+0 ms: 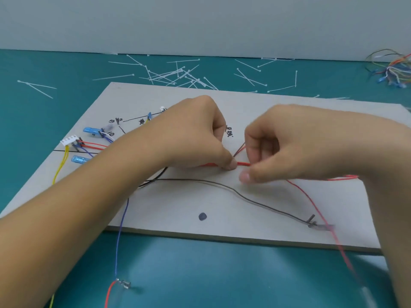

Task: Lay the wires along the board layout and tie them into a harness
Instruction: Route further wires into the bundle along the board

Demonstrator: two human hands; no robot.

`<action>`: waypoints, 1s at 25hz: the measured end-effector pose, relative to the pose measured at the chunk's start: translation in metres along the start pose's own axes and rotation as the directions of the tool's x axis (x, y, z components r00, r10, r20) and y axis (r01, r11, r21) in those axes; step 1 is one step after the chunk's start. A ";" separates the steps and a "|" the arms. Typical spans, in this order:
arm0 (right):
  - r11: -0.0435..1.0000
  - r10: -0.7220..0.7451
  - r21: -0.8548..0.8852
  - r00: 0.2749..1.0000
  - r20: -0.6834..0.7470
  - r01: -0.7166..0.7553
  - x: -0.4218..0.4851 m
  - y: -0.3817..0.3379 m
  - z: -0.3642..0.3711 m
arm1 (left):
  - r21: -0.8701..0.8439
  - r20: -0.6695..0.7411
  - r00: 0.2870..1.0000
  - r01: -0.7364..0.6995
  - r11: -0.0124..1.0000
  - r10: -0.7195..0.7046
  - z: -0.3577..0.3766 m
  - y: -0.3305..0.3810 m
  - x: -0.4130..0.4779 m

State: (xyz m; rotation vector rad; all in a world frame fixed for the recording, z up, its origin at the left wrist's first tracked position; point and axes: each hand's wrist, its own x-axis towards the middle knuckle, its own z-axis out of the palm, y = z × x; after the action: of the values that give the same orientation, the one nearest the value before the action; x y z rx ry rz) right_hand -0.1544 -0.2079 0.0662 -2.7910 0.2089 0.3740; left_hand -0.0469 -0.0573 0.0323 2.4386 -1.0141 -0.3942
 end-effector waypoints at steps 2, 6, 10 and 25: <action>0.994 0.069 -0.095 0.994 0.079 -0.062 -0.003 -0.004 0.003 | -0.027 -0.016 1.000 -0.026 0.999 0.025 0.003 -0.002 0.001; 0.993 0.107 -0.040 0.991 -0.080 -0.110 0.000 0.002 0.000 | -0.043 -0.055 0.996 -0.077 0.996 0.075 0.008 -0.006 -0.004; 0.987 0.152 -0.052 0.988 -0.030 -0.154 -0.005 0.006 -0.002 | -0.041 -0.058 0.989 -0.139 0.989 0.136 0.012 -0.009 -0.008; 0.920 0.245 0.371 0.921 -0.303 -0.122 -0.038 0.045 0.025 | -0.034 -0.086 0.977 -0.200 0.979 0.197 0.015 -0.015 -0.010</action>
State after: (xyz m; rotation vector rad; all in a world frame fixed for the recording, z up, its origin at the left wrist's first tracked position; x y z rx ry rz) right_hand -0.2048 -0.2379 0.0405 -2.4682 0.5680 -0.1113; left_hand -0.0516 -0.0455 0.0129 2.2700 -1.1878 -0.2425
